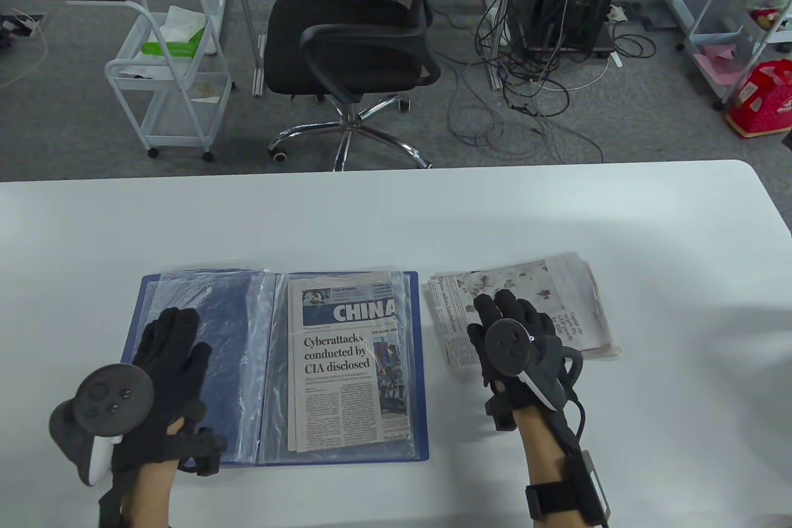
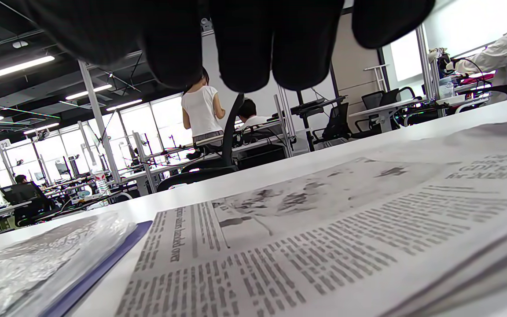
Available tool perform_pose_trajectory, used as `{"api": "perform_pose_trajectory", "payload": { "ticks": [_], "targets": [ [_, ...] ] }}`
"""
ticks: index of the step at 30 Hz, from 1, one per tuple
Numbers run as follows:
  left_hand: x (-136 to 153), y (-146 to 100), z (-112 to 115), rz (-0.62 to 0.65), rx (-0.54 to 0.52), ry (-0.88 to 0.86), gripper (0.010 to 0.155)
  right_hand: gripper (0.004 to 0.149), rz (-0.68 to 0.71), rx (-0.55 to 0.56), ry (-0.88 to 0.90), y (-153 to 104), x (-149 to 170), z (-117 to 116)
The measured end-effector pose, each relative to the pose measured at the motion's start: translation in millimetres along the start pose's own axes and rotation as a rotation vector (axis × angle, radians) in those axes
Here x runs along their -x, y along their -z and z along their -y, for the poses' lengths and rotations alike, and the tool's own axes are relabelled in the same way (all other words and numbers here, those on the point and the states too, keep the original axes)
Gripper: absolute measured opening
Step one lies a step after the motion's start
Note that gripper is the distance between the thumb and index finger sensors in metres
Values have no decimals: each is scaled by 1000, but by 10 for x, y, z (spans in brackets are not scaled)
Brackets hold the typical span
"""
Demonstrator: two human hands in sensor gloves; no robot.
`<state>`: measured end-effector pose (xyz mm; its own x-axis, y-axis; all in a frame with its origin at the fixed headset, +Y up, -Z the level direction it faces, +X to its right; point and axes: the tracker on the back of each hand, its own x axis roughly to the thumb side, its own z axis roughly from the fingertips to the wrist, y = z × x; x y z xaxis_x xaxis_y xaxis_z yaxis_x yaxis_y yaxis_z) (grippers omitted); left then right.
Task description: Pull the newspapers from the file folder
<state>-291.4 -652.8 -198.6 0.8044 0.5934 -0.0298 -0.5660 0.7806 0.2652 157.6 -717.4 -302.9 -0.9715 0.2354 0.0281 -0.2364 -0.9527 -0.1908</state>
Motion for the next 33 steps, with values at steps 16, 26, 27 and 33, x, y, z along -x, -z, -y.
{"api": "perform_pose_trajectory", "payload": {
  "ticks": [16, 26, 27, 33],
  "targets": [
    [-350, -134, 1640, 316, 811, 382, 77, 56, 40, -38, -29, -20, -156, -73],
    [-381, -188, 1828, 310, 826, 525, 77, 57, 101, -133, 23, 350, -886, -188],
    [-402, -197, 1829, 314, 817, 548, 76, 56, 95, -157, 44, 460, -1035, -225],
    [-420, -211, 1829, 315, 813, 569, 73, 53, 71, -223, -1, 954, -1606, -548]
  ]
}}
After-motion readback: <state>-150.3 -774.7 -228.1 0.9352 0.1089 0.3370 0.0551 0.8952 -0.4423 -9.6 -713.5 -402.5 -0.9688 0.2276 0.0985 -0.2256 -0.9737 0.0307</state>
